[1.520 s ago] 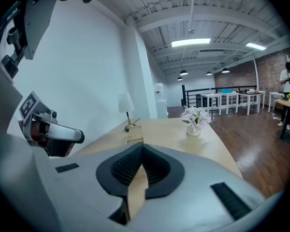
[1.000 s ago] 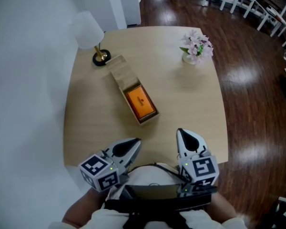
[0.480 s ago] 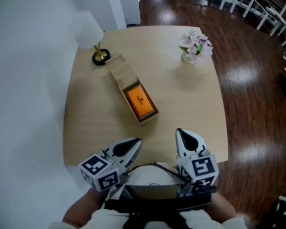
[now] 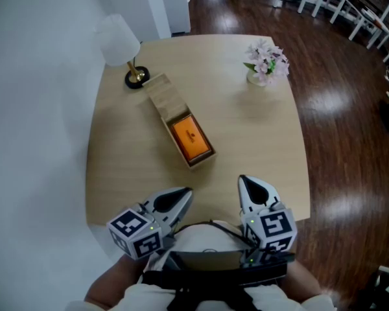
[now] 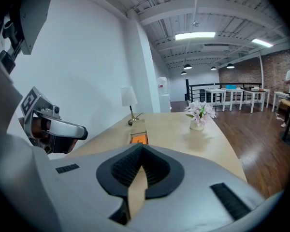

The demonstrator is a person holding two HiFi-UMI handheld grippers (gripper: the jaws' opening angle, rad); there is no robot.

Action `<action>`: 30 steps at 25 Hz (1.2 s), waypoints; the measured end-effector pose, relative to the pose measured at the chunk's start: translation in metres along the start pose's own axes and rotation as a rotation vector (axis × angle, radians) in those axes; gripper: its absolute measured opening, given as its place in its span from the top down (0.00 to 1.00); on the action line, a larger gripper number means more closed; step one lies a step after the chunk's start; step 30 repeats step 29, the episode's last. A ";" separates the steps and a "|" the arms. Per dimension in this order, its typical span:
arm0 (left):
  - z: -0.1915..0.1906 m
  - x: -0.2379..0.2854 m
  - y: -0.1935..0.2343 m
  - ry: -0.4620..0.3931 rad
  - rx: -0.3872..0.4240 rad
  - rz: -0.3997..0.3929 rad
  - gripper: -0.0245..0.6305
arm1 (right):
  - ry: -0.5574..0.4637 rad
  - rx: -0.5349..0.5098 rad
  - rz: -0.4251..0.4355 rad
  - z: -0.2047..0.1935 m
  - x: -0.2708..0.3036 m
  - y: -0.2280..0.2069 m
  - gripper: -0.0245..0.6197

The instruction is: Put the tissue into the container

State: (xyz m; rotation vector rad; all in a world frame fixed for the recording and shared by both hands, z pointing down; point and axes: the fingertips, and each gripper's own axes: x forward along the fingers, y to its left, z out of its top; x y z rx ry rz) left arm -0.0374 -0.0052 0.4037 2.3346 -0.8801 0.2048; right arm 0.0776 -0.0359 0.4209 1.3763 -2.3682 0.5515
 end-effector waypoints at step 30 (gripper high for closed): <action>-0.015 0.003 -0.011 0.073 -0.014 0.000 0.93 | 0.080 -0.063 0.051 -0.019 -0.004 0.016 0.97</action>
